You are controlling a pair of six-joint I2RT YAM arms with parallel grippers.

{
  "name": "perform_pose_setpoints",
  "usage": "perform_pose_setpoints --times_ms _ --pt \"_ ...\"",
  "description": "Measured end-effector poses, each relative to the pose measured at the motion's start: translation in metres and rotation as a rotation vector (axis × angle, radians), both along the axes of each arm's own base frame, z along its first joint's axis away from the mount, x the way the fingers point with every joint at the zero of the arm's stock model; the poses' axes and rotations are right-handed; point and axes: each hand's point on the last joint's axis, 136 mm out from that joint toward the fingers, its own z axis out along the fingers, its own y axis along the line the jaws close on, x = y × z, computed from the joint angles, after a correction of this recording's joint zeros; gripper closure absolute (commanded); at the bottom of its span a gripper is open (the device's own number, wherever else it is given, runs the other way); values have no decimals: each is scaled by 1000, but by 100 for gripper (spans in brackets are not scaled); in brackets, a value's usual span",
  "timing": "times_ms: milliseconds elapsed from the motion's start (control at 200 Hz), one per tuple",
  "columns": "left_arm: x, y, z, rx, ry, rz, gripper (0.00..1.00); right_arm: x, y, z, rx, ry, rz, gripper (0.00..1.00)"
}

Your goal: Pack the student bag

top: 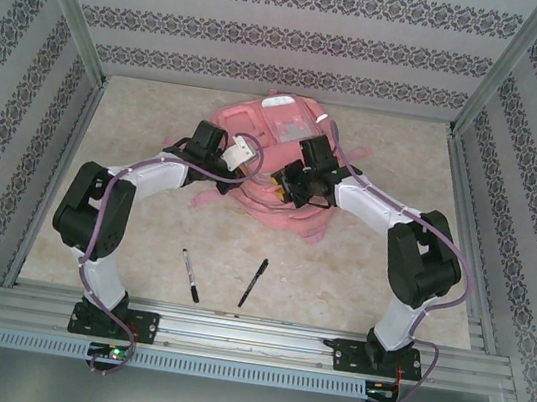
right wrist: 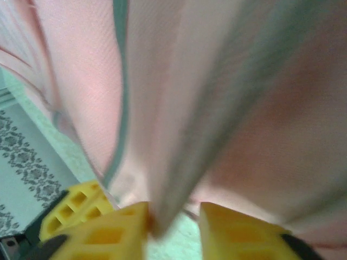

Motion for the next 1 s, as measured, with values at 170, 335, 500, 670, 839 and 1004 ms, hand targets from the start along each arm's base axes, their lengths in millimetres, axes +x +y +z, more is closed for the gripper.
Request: perform_pose_setpoints --times_ms 170,335,500,670,839,1004 --pt "7 45 0 32 -43 156 39 -8 -17 -1 -73 -10 63 2" --pt "-6 54 40 -10 -70 233 17 -21 -25 21 -167 -122 216 2" --pt "-21 65 93 -85 31 398 11 -38 -41 68 -422 -392 432 2" --pt "-65 74 98 -165 257 591 19 -41 -82 119 -671 -674 571 2" --pt "-162 70 49 -143 529 793 24 -37 -141 112 -855 -668 573 2" --pt "-231 85 -9 -42 740 1012 27 -33 -151 109 -869 -670 590 2"
